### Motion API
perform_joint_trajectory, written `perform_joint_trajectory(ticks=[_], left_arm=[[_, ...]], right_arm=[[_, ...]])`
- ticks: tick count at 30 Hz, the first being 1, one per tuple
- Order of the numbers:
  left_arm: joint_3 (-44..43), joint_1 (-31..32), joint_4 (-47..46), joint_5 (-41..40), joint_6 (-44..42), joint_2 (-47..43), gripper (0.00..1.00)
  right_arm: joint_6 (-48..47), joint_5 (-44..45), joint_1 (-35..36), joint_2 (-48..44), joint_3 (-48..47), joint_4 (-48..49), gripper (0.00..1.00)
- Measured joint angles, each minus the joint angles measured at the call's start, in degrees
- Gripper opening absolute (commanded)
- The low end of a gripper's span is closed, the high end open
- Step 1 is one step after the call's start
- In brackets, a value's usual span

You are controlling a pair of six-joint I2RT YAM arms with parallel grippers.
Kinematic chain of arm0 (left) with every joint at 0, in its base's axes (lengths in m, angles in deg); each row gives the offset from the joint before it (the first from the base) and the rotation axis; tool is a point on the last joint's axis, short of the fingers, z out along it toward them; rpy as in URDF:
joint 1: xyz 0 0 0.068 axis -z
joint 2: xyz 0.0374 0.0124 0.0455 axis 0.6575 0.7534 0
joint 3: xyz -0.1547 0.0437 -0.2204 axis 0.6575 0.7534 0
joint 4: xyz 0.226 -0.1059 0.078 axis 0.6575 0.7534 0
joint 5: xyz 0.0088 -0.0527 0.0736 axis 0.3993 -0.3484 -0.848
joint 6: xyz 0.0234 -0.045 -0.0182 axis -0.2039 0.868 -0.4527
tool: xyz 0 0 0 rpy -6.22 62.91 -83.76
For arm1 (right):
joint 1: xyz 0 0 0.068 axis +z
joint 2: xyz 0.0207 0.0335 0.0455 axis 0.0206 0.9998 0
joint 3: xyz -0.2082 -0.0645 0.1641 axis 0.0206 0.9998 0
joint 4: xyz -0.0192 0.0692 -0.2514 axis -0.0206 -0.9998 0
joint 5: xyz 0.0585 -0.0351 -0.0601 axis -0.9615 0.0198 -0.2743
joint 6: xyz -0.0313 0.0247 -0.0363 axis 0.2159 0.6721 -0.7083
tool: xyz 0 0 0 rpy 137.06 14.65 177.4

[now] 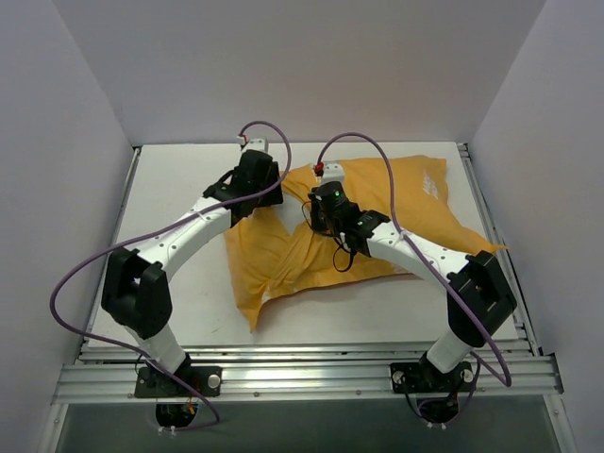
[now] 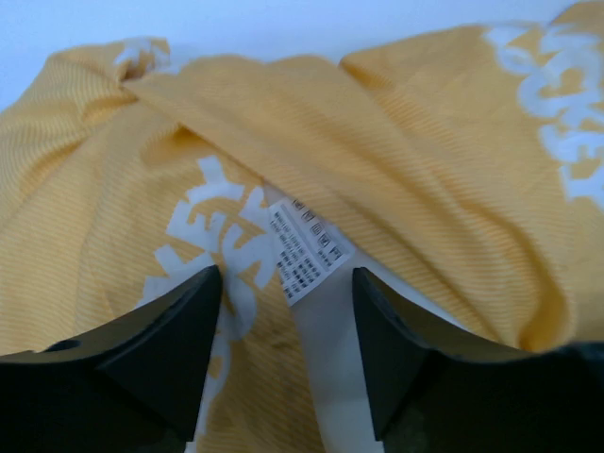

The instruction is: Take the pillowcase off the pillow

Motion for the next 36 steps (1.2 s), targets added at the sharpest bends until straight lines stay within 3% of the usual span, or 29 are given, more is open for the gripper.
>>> perform_joint_trajectory(ticks=[8,14,21,25,28,36], left_arm=[[1.9,0.5,5.5,-10.1,-1.3,-0.6,0.36],[8.3,-5.2,7.2,-13.2,-0.5,-4.4,0.27],[17.7,-11.1,2.4,-5.6,5.1,-6.6,0.27],[25.4,-12.3,-7.4,2.8,8.1,-6.7,0.26],[29.7,-13.2,-15.5,9.4,9.5,-6.7,0.21],[38.2,-13.8,-29.2,21.4,12.2,-11.3,0.18]], right_arm=[[0.2,2.2,-0.2,0.0,1.6,1.3,0.00],[2.9,0.9,-3.1,-0.3,3.7,2.8,0.00],[4.6,-3.0,-5.2,-1.8,5.6,4.2,0.00],[4.1,-5.6,-5.5,-2.0,5.9,4.1,0.00],[2.5,-6.1,-4.8,-2.0,5.0,2.7,0.08],[-3.2,-4.0,2.2,-1.7,-8.5,-11.2,0.58]])
